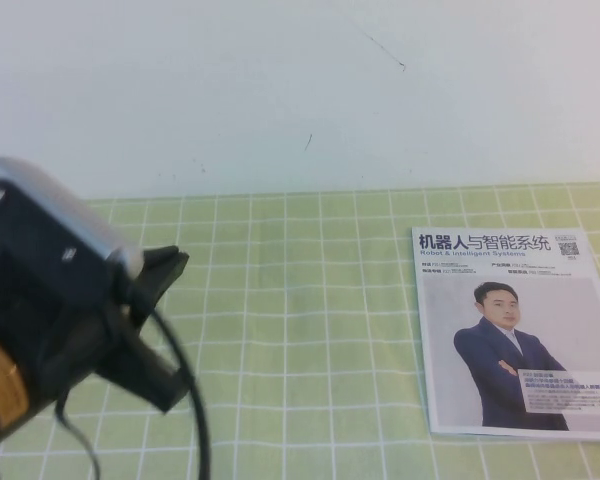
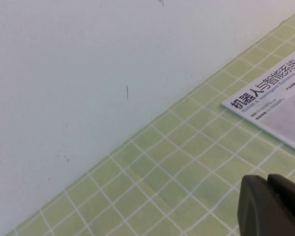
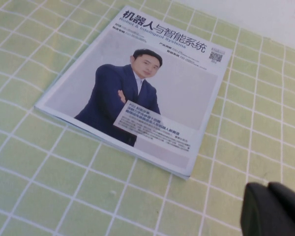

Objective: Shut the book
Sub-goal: 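Close the open booklet and leave it lying on the table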

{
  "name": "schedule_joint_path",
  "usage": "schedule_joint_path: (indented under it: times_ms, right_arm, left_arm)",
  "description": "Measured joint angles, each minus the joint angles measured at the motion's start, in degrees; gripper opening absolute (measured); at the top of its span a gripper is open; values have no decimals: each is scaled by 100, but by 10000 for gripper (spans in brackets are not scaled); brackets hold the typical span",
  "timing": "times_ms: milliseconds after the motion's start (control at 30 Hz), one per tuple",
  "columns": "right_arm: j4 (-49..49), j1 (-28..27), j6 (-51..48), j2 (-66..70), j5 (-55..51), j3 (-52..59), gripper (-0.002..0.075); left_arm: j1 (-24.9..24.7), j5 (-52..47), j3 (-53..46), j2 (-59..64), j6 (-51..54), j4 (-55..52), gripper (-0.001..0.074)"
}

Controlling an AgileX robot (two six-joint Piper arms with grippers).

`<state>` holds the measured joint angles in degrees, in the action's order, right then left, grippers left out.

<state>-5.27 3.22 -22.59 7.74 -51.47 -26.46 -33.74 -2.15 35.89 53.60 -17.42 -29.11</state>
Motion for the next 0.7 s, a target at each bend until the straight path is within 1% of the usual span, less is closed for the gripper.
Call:
schedule_joint_path:
  times_ms: [133, 700]
  right_arm:
    - [-60, 0, 19, -35, 0, 14, -3]
    - [-73, 0, 19, -35, 0, 14, -3]
  left_arm:
    - [0, 312, -271, -334, 0, -286, -3]
    - [0, 353, -307, -412, 0, -419, -3]
